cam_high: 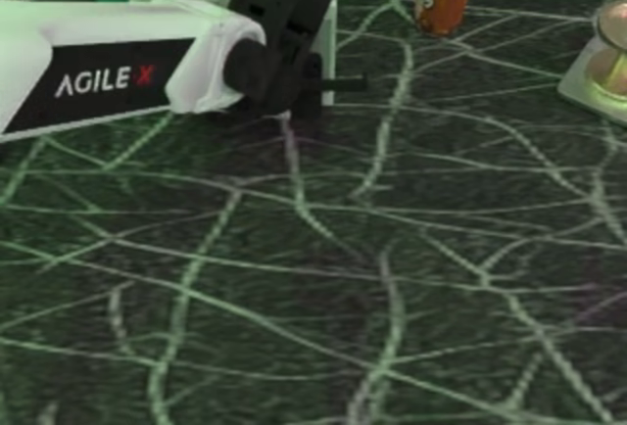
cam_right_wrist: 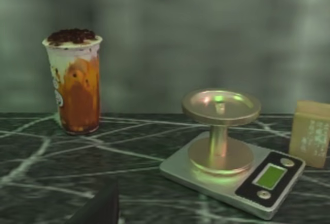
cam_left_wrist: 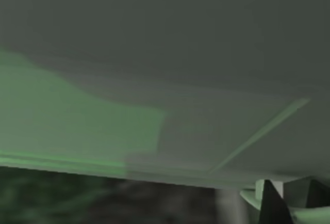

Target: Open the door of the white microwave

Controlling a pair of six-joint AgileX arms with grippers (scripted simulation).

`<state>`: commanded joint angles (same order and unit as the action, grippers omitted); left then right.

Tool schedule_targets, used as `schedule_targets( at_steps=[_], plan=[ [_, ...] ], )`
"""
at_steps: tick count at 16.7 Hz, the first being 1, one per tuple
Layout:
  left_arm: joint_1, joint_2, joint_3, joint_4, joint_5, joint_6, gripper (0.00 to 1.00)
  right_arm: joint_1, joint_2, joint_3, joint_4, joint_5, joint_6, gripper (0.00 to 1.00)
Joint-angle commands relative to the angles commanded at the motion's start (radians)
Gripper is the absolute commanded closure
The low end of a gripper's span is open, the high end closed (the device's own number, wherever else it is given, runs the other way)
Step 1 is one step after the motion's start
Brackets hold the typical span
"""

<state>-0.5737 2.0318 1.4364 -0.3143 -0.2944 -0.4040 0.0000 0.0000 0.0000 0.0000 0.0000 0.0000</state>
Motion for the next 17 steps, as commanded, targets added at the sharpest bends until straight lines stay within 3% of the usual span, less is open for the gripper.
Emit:
schedule_targets(
  at_steps=[17],
  plan=[
    [0.008,-0.024,-0.038,0.022,0.021,0.033,1.00,0.000,0.000,0.000,0.000,0.000,0.000,0.00]
  ],
)
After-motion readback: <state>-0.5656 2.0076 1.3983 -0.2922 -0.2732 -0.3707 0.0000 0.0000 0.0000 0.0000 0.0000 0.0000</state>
